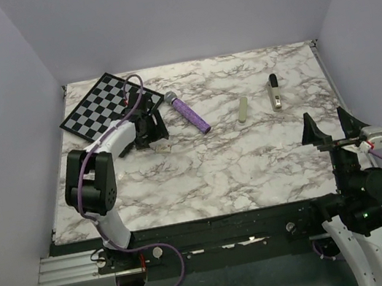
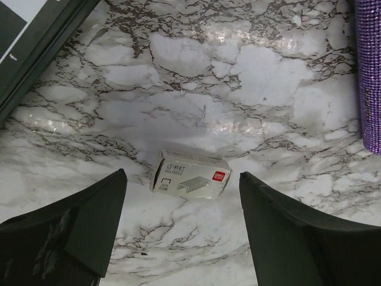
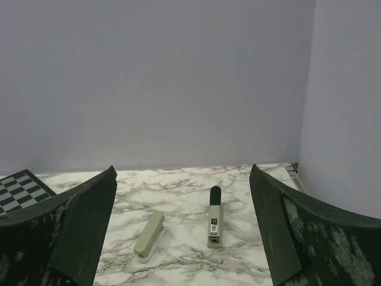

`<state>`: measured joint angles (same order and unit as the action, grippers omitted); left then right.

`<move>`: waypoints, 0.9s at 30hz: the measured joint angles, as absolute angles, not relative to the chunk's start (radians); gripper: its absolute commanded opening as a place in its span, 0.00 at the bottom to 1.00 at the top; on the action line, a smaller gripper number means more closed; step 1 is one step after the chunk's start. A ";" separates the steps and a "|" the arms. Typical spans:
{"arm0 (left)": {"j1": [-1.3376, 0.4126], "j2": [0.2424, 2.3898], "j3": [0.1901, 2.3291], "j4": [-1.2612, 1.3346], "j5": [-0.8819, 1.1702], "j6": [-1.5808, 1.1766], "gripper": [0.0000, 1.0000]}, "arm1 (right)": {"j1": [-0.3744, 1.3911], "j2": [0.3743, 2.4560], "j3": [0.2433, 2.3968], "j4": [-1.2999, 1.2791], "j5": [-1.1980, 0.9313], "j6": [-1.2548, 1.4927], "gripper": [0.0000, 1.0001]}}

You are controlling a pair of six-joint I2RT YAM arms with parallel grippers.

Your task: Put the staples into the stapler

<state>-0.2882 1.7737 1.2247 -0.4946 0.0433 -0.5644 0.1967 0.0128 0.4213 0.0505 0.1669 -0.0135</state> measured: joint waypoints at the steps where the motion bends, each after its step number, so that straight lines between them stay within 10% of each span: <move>1: -0.288 1.788 1.233 -0.503 0.047 -0.562 0.81 | 0.197 0.013 0.421 0.051 0.167 -0.013 1.00; 27: -0.298 1.947 1.353 -0.579 0.218 -0.366 0.64 | 0.197 0.026 0.473 -0.008 0.041 0.140 1.00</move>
